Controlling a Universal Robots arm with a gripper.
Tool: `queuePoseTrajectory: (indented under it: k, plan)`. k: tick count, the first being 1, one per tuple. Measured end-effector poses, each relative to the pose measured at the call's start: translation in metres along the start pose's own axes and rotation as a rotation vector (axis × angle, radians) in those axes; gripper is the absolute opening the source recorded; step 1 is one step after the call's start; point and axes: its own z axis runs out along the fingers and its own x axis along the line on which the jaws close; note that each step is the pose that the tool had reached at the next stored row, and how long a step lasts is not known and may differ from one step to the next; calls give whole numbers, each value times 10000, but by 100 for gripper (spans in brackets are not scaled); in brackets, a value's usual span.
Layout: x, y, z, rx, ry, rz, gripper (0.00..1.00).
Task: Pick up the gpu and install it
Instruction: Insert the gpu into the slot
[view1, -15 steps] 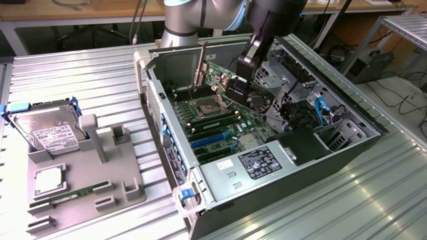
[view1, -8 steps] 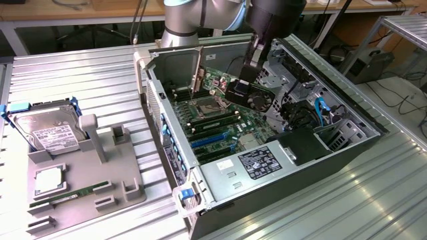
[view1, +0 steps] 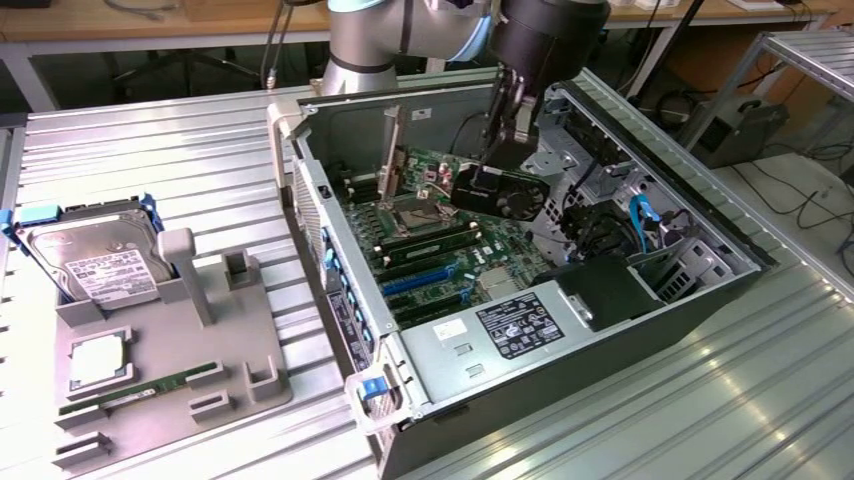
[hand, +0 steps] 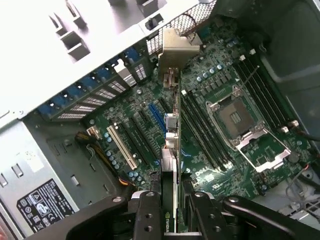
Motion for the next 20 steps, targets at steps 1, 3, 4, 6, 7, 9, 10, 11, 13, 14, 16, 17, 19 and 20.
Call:
queuePoseTrajectory:
  k: [1,3,4,6,7,9,10,11,13,14,16,17,19,20]
  plan:
    - [0,0,3,4,10,-192,26]
    - [0,-1,10,12,30,-556,26]
    - [0,-1,15,17,44,-801,26]
    - [-1,-1,23,24,63,-1155,26]
    - [0,-2,27,28,72,-1328,26]
    - [-1,-2,43,37,95,-1764,26]
    - [-1,-3,57,45,113,-2112,26]
    - [-1,-4,64,48,122,-2276,26]
    - [-2,-5,88,58,147,-2746,26]
    - [-2,-5,99,62,157,-2932,26]
    - [-2,-6,117,68,173,-3263,26]
    - [-3,-7,126,70,179,-3439,26]
    - [-3,-8,143,70,178,-3701,26]
    - [-3,-8,150,68,173,-3806,26]
